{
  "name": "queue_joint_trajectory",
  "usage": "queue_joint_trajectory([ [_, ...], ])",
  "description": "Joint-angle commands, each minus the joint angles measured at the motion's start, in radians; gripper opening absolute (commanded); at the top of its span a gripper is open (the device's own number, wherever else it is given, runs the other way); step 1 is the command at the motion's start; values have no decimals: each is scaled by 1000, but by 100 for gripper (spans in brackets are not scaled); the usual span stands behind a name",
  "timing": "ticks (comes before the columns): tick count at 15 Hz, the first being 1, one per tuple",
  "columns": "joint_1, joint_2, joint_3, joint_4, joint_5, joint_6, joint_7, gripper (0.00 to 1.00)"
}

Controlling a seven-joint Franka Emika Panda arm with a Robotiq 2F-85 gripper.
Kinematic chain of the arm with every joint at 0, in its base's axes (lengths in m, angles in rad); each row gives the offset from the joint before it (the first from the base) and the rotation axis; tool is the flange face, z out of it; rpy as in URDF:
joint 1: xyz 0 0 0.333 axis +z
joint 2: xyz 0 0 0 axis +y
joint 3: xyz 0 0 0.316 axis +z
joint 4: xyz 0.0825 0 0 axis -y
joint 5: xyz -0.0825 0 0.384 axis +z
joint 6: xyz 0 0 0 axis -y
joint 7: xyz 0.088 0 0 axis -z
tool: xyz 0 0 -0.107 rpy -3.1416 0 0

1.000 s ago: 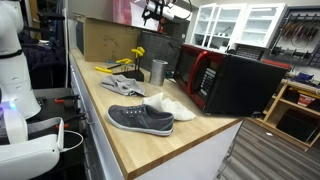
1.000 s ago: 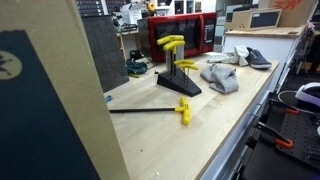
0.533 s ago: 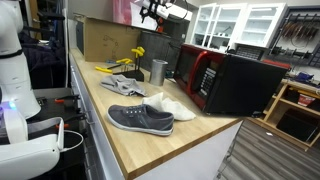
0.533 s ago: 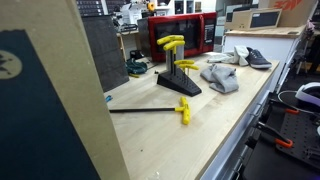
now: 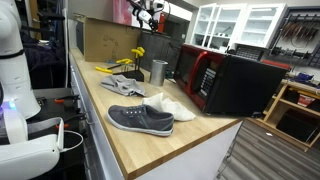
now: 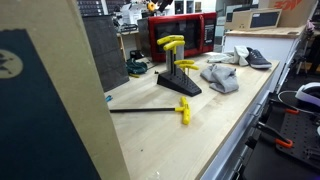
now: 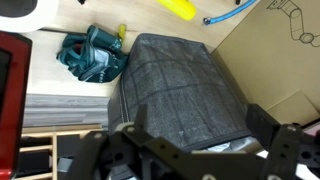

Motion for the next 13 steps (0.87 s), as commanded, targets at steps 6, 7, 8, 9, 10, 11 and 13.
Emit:
queue_joint_trajectory([
  [6, 54, -167, 30, -172, -107, 65, 538, 100],
  [7, 66, -122, 15, -136, -103, 73, 461, 100],
  [8, 71, -128, 13, -140, -107, 73, 471, 100],
  [9, 73, -128, 12, -140, -106, 72, 469, 100],
  [10, 73, -126, 10, -140, -106, 72, 467, 100],
  [11, 73, -122, 9, -140, -106, 72, 467, 100],
  [13, 74, -121, 7, -140, -105, 72, 466, 100],
])
